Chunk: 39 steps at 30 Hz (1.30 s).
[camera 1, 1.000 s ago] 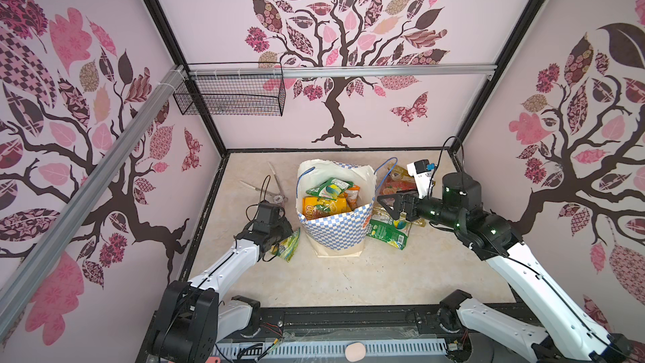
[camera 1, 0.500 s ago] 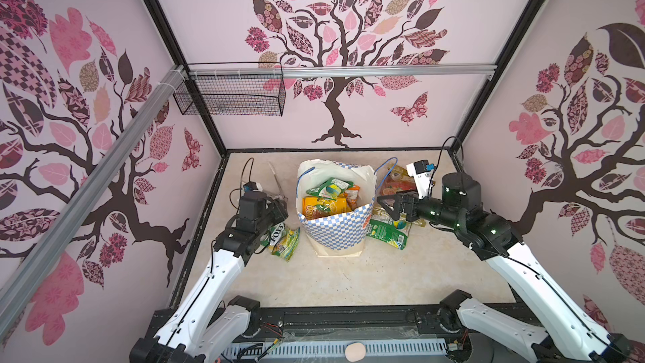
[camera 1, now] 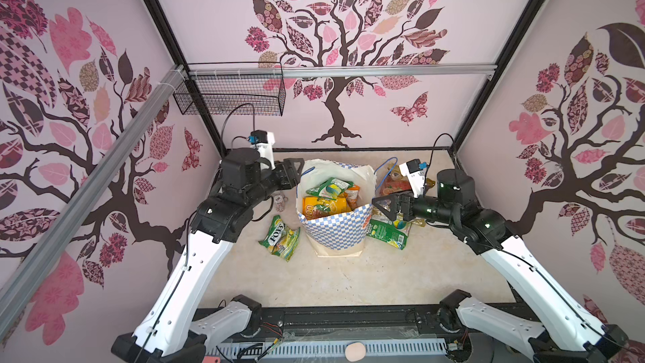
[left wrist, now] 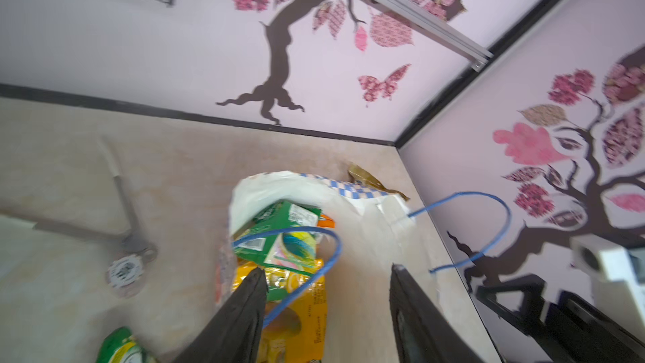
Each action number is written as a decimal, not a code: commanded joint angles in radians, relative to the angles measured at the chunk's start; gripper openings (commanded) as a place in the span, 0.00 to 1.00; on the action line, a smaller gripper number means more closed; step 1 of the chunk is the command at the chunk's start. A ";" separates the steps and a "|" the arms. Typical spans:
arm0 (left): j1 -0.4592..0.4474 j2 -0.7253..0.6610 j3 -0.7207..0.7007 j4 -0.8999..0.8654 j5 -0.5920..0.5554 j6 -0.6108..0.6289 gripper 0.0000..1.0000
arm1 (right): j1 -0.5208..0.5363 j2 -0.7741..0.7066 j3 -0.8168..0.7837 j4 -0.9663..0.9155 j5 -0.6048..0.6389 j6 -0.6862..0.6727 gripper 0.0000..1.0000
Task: Take the snacks out of the paper bag
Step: Move the paper bag to the center of the table.
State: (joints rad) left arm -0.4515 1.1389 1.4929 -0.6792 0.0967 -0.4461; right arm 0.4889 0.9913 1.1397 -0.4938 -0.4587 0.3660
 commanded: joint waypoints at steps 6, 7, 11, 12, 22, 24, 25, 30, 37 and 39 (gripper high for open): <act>-0.232 0.236 0.295 -0.209 -0.071 0.197 0.62 | 0.004 0.026 0.061 -0.040 -0.068 -0.009 1.00; -0.255 0.273 0.327 -0.241 -0.089 0.216 0.62 | 0.005 0.025 0.063 -0.043 -0.066 -0.011 1.00; -0.310 0.413 0.430 -0.370 -0.114 0.265 0.63 | 0.004 0.017 0.066 -0.056 -0.055 -0.021 1.00; -0.312 0.441 0.439 -0.390 -0.116 0.264 0.63 | 0.005 0.016 0.065 -0.058 -0.052 -0.022 1.00; -0.313 0.586 0.380 -0.448 -0.170 0.269 0.63 | 0.004 0.018 0.066 -0.074 -0.053 -0.030 1.00; -0.313 0.594 0.348 -0.441 -0.155 0.268 0.63 | 0.004 0.018 0.071 -0.079 -0.051 -0.033 1.00; -0.313 0.597 0.334 -0.440 -0.149 0.268 0.63 | 0.004 0.019 0.071 -0.081 -0.050 -0.032 1.00; -0.299 0.615 0.270 -0.443 -0.117 0.270 0.63 | 0.004 0.020 0.077 -0.088 -0.049 -0.033 1.00; -0.253 0.658 0.193 -0.454 -0.070 0.296 0.64 | 0.005 0.014 0.073 -0.093 -0.050 -0.028 1.00; -0.246 0.674 0.181 -0.461 -0.051 0.308 0.64 | 0.004 0.010 0.067 -0.091 -0.051 -0.023 1.00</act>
State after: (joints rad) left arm -0.7055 1.7901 1.7061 -1.1202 0.0063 -0.1669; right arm 0.4889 1.0107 1.1797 -0.5652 -0.5049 0.3470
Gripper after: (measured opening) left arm 0.638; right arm 0.996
